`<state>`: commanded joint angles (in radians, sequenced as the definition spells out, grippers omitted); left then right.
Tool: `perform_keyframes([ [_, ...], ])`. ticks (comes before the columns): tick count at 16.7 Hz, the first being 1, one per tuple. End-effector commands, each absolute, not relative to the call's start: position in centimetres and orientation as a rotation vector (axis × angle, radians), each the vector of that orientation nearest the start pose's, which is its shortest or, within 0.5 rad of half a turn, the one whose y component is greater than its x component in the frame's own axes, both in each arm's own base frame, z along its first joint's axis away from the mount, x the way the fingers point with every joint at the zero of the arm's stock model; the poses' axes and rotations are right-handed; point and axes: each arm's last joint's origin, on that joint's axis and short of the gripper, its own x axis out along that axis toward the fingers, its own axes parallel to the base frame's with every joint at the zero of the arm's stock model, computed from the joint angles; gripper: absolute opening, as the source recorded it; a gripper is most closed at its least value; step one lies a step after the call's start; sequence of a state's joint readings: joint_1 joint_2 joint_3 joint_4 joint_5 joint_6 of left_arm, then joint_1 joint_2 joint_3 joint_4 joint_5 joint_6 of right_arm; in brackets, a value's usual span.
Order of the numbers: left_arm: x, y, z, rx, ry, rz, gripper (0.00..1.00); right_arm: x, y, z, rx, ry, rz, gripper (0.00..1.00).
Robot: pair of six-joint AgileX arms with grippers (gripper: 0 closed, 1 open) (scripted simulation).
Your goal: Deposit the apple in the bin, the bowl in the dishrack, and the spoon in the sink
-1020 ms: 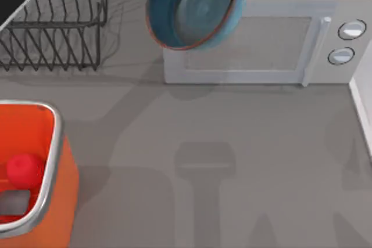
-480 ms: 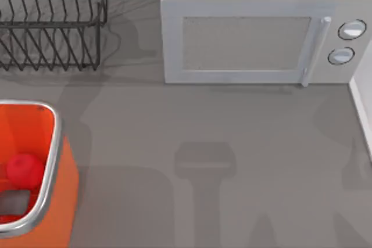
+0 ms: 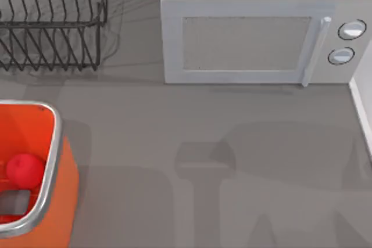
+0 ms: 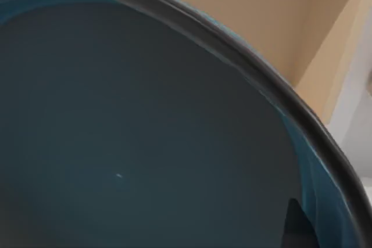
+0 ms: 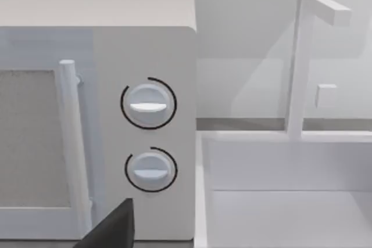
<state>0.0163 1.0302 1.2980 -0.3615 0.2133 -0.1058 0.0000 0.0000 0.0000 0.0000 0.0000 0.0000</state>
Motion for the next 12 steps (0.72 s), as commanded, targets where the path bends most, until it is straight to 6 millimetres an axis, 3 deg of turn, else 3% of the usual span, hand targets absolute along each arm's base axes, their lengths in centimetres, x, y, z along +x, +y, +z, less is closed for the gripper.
perform_keyframes([
  [5,18.2,2.8,41.9,-0.005,0.002,-0.026,0.00,10.6,-0.1,16.0,0.000,0.000,0.000,1.00],
  [12,18.7,2.9,41.7,0.000,0.004,-0.022,0.00,10.6,-0.1,16.0,0.000,0.000,0.000,1.00],
])
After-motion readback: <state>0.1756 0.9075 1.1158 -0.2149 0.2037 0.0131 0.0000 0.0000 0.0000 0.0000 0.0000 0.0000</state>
